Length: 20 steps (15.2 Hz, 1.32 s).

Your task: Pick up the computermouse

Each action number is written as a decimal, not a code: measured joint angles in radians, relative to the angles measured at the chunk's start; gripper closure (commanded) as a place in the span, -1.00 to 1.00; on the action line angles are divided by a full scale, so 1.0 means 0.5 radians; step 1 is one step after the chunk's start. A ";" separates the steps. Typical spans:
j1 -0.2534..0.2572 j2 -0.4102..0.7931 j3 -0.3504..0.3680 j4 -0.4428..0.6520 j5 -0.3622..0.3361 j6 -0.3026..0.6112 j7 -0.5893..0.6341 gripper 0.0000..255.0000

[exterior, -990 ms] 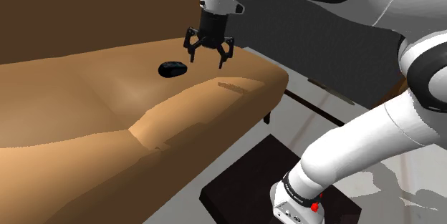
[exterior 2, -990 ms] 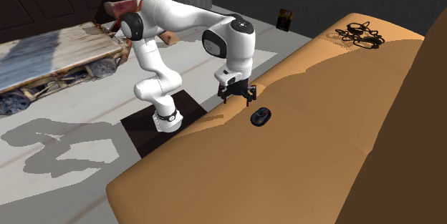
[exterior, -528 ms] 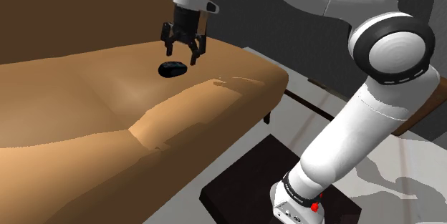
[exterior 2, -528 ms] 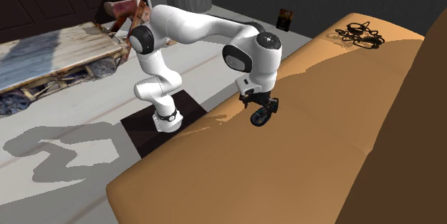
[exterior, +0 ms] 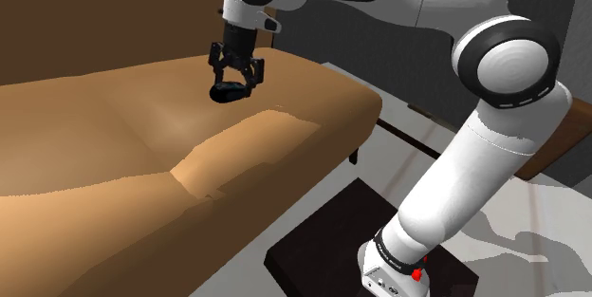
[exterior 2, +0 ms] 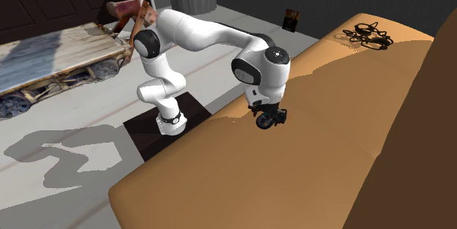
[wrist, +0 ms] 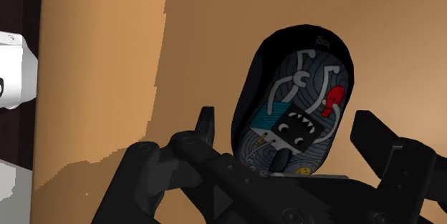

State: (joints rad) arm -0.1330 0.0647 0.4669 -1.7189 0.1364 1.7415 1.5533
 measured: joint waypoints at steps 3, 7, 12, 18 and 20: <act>0.000 0.008 0.000 -0.026 -0.003 0.034 -0.004 1.00; -0.001 0.005 -0.001 -0.029 -0.002 0.040 -0.005 1.00; -0.001 0.008 -0.002 -0.026 -0.004 0.039 -0.004 1.00; 0.003 0.007 0.002 0.099 -0.005 -0.090 0.017 1.00; 0.001 0.009 0.001 0.155 -0.007 -0.143 0.022 1.00</act>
State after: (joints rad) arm -0.1322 0.0694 0.4673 -1.6414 0.1330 1.6700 1.5645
